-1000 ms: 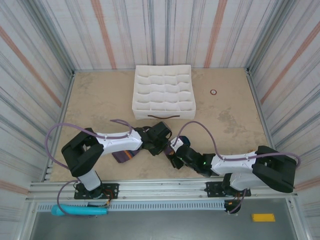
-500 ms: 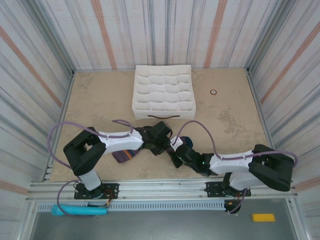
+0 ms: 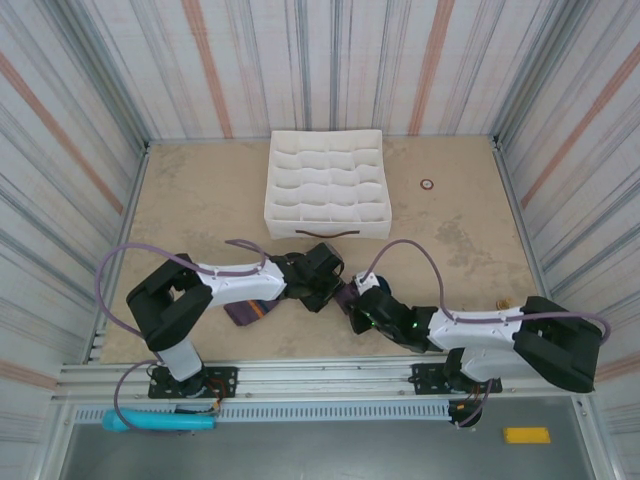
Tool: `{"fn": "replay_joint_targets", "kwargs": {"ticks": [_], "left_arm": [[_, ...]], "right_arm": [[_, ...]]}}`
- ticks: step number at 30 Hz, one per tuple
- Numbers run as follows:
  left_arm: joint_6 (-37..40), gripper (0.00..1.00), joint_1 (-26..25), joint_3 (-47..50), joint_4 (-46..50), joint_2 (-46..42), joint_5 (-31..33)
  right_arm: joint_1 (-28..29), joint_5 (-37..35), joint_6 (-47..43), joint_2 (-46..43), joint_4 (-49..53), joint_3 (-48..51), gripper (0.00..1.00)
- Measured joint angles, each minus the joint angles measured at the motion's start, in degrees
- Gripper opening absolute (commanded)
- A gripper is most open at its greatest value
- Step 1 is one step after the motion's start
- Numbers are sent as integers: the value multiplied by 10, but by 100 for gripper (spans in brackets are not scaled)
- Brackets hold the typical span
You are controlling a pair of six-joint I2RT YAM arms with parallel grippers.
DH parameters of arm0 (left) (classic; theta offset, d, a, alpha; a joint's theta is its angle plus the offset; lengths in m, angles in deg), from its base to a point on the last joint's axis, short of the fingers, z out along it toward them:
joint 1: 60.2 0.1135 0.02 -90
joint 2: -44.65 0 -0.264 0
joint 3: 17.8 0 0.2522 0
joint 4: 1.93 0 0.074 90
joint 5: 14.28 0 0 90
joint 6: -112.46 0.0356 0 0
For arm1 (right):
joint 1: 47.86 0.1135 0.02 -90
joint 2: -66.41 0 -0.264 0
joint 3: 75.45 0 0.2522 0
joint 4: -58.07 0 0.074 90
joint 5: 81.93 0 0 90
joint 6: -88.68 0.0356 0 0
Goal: Roll the socks
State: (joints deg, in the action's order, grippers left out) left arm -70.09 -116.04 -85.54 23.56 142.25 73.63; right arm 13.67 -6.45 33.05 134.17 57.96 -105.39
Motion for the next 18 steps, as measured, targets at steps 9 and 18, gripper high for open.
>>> {"fn": "replay_joint_targets", "kwargs": {"ticks": [9, 18], "left_arm": [[40, 66, 0, -13, 26, -13, 38], [75, 61, -6, -40, 65, -17, 71]], "right_arm": [[-73, 86, 119, -45, 34, 19, 0], [-164, 195, 232, -50, 43, 28, 0]]}}
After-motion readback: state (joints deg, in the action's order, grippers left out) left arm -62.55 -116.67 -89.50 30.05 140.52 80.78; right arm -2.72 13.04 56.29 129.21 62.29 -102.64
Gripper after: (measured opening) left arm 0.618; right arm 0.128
